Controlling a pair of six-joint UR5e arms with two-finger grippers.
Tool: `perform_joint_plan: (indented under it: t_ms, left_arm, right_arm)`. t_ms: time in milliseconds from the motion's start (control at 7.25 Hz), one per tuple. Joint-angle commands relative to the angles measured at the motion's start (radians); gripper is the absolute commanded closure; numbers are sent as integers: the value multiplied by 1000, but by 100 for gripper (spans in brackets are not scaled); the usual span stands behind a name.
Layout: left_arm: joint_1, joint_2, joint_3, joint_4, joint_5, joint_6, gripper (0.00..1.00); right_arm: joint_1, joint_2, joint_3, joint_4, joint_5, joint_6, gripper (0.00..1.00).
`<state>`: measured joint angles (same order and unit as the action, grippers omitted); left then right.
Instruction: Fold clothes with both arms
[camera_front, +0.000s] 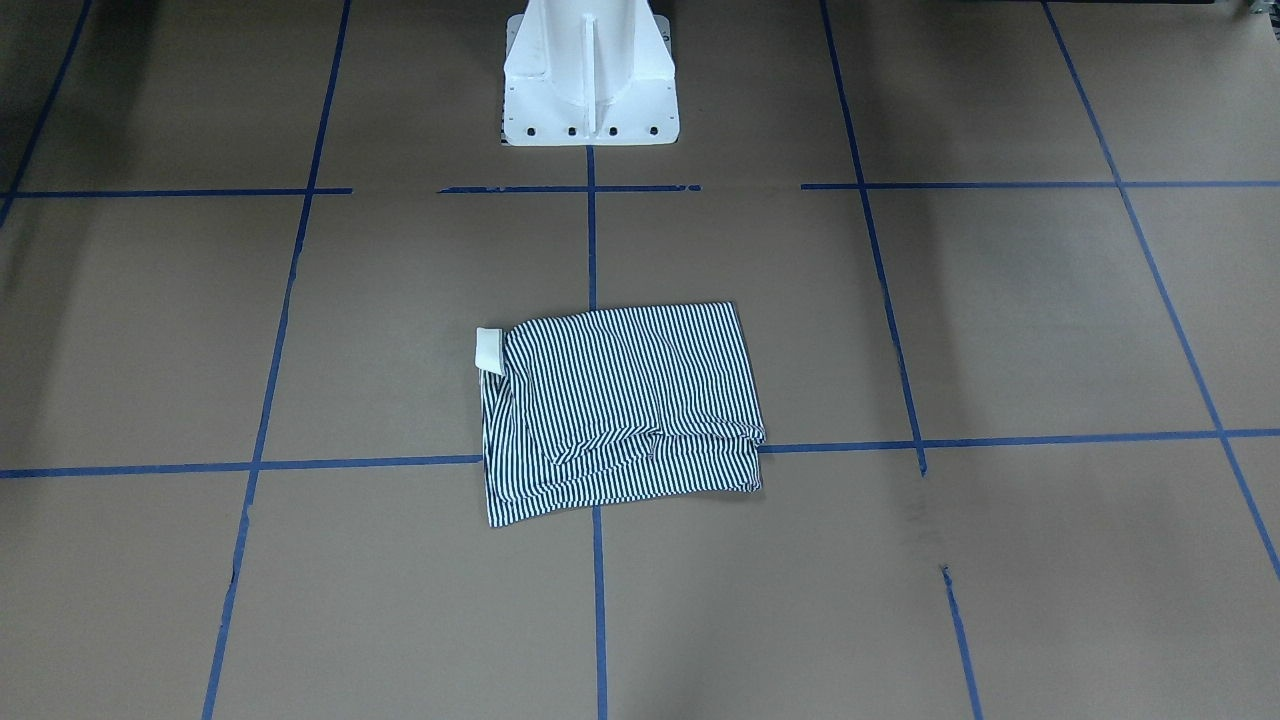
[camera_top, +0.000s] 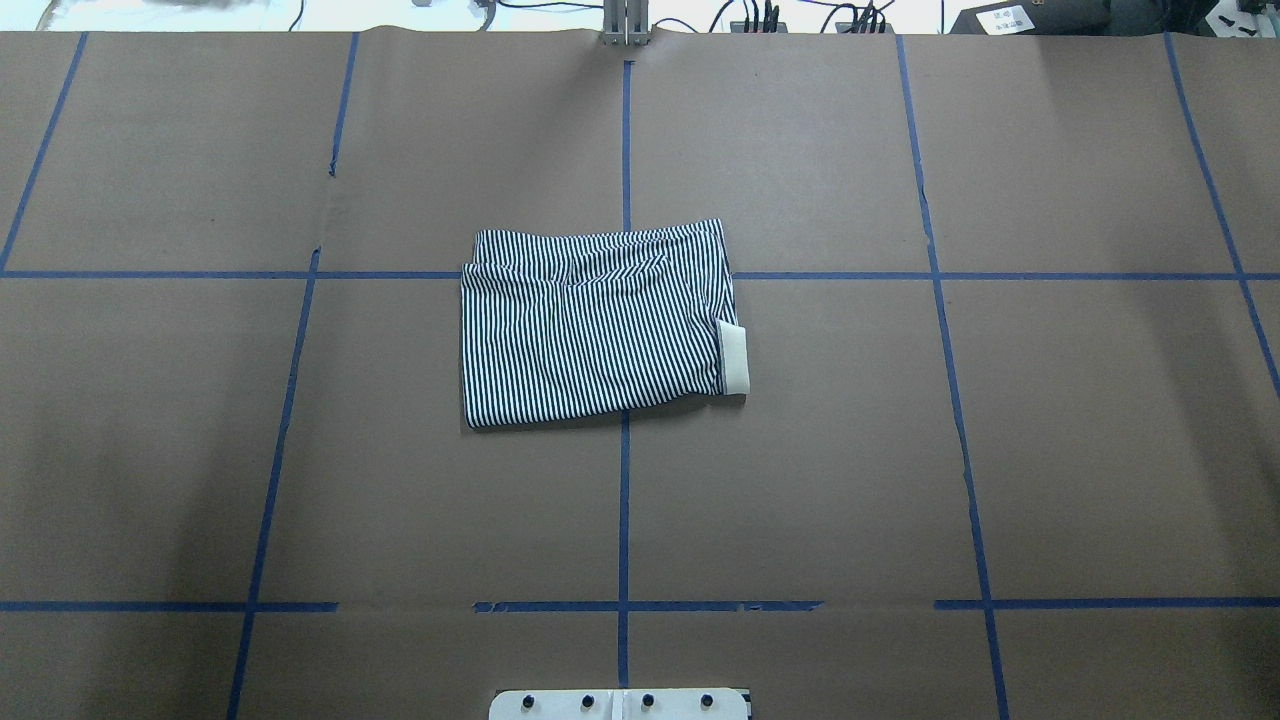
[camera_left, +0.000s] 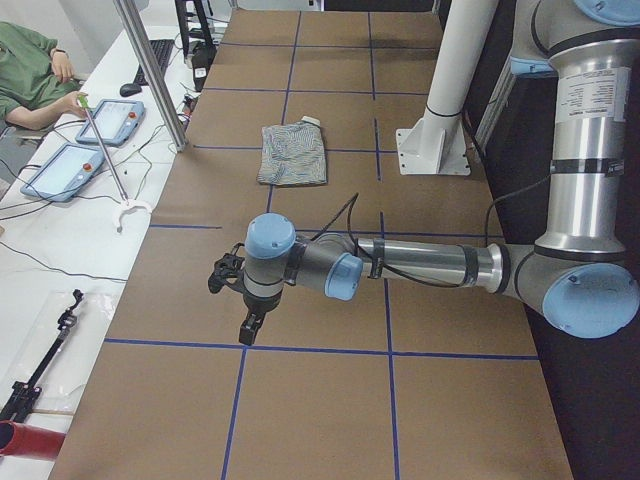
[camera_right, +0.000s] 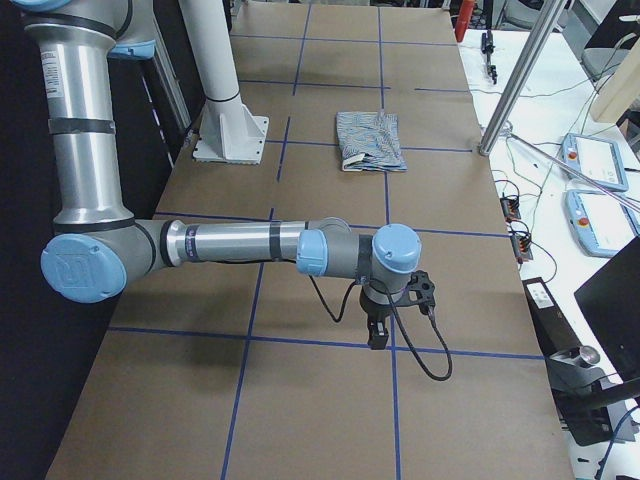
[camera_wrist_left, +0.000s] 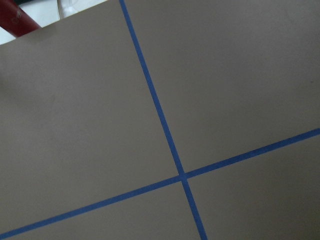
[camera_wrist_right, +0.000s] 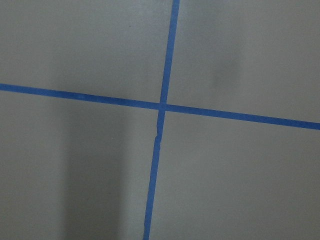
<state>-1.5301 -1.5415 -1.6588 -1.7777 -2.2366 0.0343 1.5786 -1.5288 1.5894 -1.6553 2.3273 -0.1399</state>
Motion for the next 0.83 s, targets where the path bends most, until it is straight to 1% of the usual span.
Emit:
perform_joint_plan:
  t_ms: [0,276,552,690]
  left_arm:
    - [1,-12,-29,150,-3,12,0]
    - [1,-12,-27,181,-3,93,0]
    - [2,-31,-26,228,-3,93,0]
    - [1,-31,-24,242,-5,82,0]
  right_arm:
    - [0,-33,-11,122,27,40,0]
    - [0,-36,-13,124,26,48,0]
    - [0,-36,-8,124,27,56,0]
    - [0,-36,-3,124,27,95,0]
